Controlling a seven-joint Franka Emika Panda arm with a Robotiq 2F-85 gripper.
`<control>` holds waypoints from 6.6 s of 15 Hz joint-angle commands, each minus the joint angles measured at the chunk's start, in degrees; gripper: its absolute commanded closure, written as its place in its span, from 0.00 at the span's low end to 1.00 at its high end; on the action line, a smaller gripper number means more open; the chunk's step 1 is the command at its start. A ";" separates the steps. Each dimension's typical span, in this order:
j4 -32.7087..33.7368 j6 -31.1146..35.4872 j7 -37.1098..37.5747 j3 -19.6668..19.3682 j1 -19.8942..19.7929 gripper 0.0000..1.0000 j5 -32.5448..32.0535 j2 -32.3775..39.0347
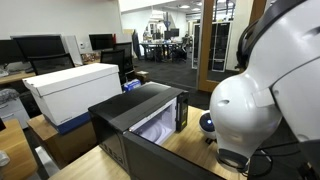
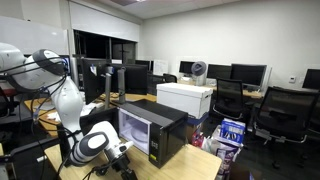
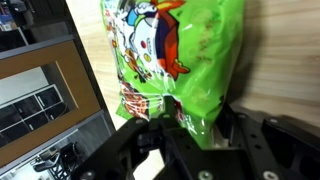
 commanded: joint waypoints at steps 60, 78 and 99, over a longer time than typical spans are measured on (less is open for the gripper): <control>-14.40 16.11 -30.77 -2.15 9.99 1.00 -12.84 -39.29; 0.06 16.70 -32.33 -8.91 15.53 1.00 -14.42 -13.37; 2.16 17.15 -32.31 -5.32 9.95 1.00 -16.05 -10.90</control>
